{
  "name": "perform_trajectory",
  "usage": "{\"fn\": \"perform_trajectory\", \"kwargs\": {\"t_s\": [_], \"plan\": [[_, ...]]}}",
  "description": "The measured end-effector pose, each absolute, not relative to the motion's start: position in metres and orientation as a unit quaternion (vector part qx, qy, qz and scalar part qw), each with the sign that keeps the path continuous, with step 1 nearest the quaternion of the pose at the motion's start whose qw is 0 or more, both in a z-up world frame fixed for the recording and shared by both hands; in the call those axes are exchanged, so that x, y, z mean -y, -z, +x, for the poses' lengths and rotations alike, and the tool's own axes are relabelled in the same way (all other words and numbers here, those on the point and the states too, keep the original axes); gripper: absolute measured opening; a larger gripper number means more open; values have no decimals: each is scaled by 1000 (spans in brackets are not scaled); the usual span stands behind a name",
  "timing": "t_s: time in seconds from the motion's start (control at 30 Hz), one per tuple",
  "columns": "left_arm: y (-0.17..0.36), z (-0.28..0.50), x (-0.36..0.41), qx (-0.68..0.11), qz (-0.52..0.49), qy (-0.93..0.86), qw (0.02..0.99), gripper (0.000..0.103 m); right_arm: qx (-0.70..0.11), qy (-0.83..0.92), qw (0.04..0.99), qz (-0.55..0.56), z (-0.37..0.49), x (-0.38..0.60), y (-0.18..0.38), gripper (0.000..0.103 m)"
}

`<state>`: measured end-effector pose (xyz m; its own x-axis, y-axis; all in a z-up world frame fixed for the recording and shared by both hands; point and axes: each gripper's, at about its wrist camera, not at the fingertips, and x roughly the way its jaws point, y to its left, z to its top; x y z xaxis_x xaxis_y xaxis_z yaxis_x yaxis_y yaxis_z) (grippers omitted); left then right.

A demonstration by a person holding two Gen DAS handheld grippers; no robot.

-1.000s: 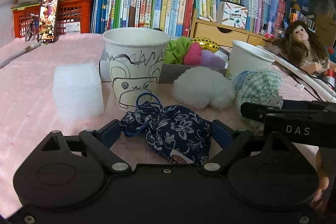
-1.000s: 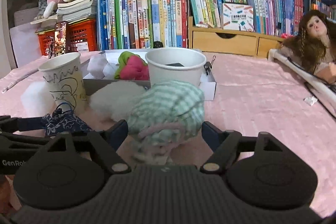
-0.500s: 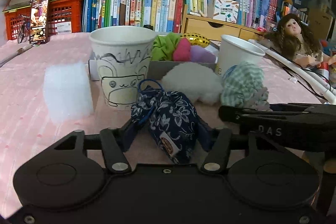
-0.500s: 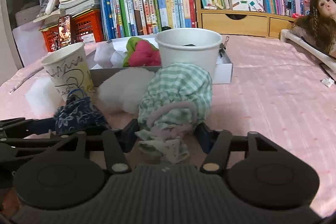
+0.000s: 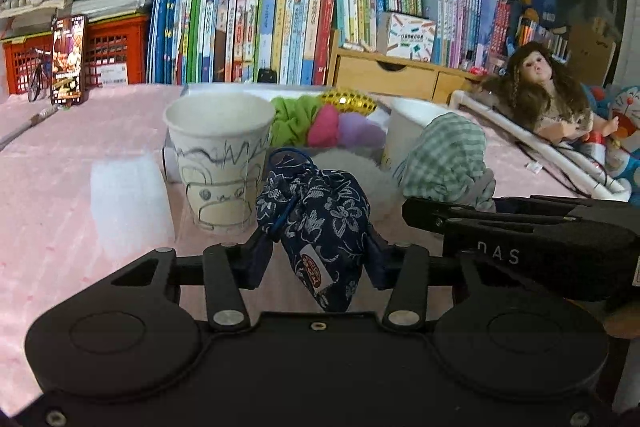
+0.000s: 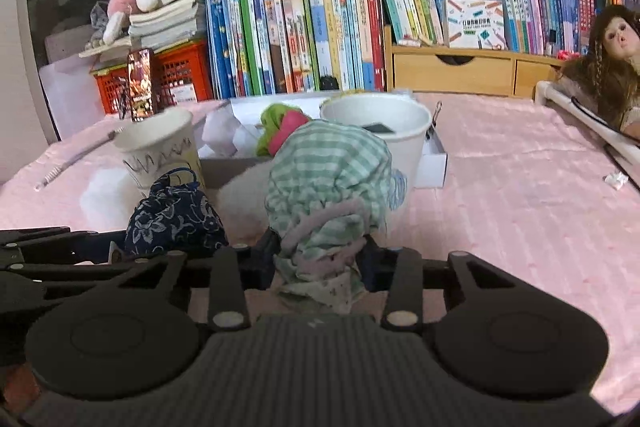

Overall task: Organize books
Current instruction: 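Lift the blue floral pouch and green checked cloth off the table with both tools, then carry the pouch and checked cloth over the grey tray and lower them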

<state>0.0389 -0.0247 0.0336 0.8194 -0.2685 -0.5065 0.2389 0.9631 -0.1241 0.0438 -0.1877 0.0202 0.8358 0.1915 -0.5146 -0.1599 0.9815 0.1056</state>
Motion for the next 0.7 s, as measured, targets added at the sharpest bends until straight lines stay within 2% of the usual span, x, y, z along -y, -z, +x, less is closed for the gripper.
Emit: {"fn": "perform_trajectory", "kwargs": {"t_s": [0.7], "plan": [[-96,47,20,-230,-28,161,959,38,-227,-103,968,15,50,181,-71,40]]}}
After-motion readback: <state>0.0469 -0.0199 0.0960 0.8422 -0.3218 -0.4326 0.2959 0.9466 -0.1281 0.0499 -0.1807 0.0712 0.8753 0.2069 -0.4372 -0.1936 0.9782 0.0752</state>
